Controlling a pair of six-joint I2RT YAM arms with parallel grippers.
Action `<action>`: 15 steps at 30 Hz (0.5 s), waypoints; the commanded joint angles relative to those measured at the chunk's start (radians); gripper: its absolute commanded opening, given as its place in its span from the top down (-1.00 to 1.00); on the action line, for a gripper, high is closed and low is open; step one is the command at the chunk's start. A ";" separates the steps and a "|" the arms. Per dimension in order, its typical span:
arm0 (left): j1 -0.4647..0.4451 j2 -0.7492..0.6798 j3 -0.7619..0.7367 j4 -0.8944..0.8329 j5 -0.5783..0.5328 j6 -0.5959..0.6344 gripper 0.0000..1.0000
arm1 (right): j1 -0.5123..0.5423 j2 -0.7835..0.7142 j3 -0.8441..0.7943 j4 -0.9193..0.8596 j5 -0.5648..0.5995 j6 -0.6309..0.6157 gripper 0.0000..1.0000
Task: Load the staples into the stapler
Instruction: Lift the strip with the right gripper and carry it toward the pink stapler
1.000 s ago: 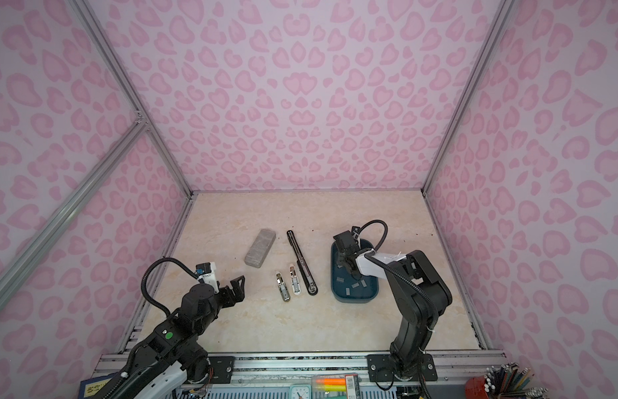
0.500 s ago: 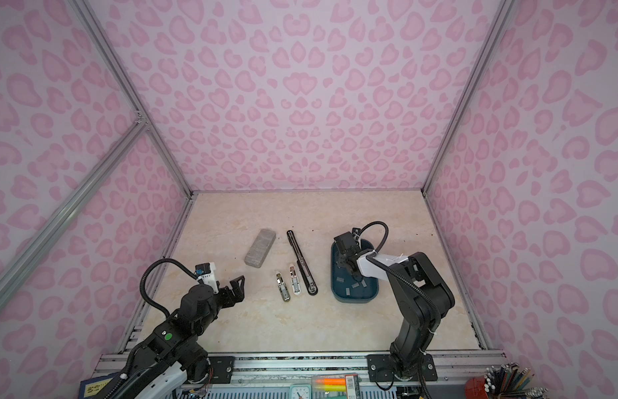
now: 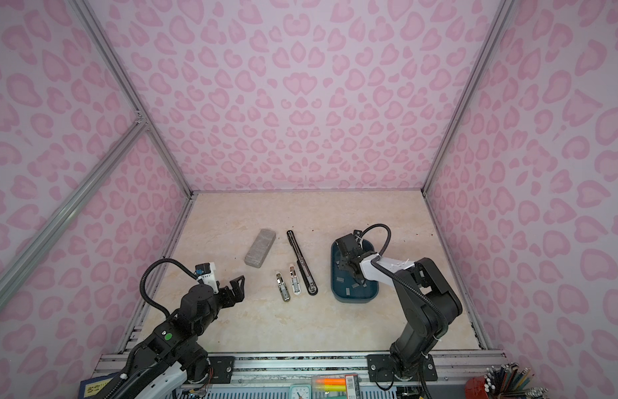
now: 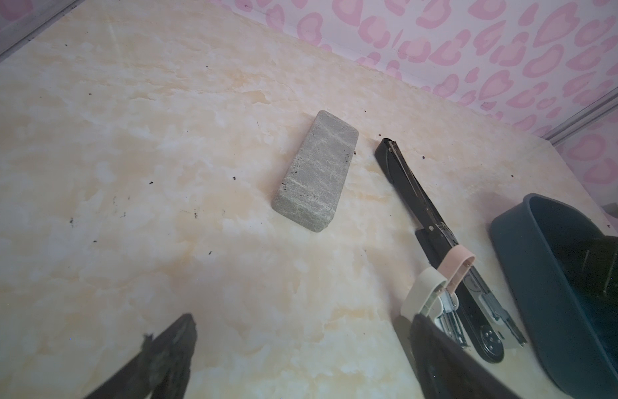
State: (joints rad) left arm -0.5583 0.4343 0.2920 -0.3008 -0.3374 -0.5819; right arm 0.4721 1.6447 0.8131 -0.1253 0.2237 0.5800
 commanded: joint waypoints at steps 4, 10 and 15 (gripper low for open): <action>0.000 -0.004 -0.003 0.013 -0.005 -0.001 -0.95 | 0.064 -0.126 -0.028 -0.034 0.043 -0.010 0.87; 0.000 -0.017 -0.004 0.012 0.001 0.001 -0.95 | 0.189 -0.269 -0.039 -0.060 0.149 -0.041 0.88; 0.001 -0.046 -0.013 0.011 0.010 0.002 -0.95 | 0.300 -0.417 -0.086 -0.038 0.187 -0.059 0.88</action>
State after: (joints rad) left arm -0.5583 0.4011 0.2844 -0.3008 -0.3367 -0.5816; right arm 0.7300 1.2762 0.7502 -0.1677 0.3576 0.5404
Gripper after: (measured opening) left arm 0.977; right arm 0.101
